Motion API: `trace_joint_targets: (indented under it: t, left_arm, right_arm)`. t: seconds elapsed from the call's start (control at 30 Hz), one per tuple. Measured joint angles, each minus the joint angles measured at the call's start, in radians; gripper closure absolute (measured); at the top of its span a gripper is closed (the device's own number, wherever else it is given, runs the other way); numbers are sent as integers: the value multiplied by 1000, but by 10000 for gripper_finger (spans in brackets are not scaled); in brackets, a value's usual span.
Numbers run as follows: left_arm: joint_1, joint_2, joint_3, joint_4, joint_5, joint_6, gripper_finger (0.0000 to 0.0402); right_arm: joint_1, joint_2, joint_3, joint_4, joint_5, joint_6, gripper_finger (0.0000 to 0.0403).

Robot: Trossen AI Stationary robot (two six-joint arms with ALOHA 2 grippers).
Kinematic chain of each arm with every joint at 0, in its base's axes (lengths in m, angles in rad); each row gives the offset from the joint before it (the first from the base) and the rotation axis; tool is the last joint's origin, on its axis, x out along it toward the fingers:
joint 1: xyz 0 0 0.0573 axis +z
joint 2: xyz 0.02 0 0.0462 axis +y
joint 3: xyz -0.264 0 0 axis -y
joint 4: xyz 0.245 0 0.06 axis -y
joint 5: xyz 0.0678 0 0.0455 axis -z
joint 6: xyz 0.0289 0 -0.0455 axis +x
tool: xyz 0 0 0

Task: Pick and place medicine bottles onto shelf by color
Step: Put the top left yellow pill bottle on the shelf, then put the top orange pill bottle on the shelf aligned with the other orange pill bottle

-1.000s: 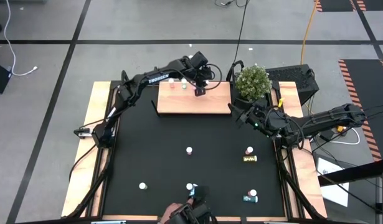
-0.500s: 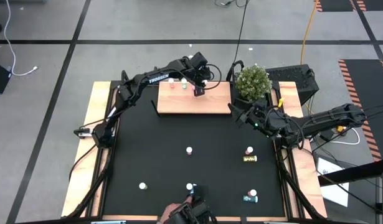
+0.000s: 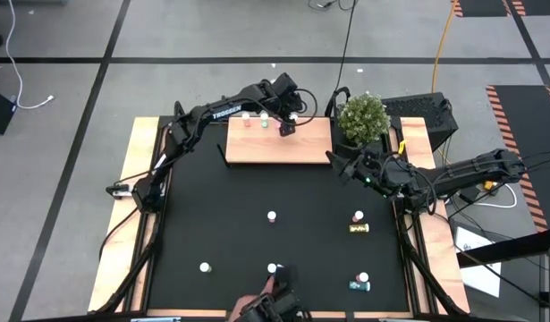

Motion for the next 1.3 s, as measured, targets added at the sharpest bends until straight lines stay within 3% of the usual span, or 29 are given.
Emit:
trace_joint_targets:
  t: [0.13, 0.27, 0.33, 0.5, 0.6, 0.7, 1.0, 1.3]
  left_arm:
    - [-19, -77, 0, -32, -8, -17, 50]
    - [-58, -182, 1, -102, -29, -64, 12]
    - [-89, -241, 1, -127, -34, -121, 6]
    - [-182, -346, 3, -203, -69, -359, 16]
    - [-241, -379, 3, -259, -98, -519, 31]
    - [-312, -407, 3, -315, -169, -664, 48]
    - [-599, -441, 2, -540, -516, -982, 112]
    - [-864, -440, 2, -818, -719, -1395, 148]
  right_arm:
    - [0, 0, 0, -5, -3, 0, 135]
    - [0, 0, 0, -53, -75, 12, 135]
    - [-8, 0, 0, -118, -157, 44, 135]
    - [-25, 17, 0, -232, -499, 130, 138]
    - [2, 42, -1, -255, -597, 135, 149]
    - [37, 70, 2, -252, -627, 138, 162]
    - [211, 169, 2, -287, -629, 119, 178]
    - [284, 244, 2, -95, -629, -2, 179]
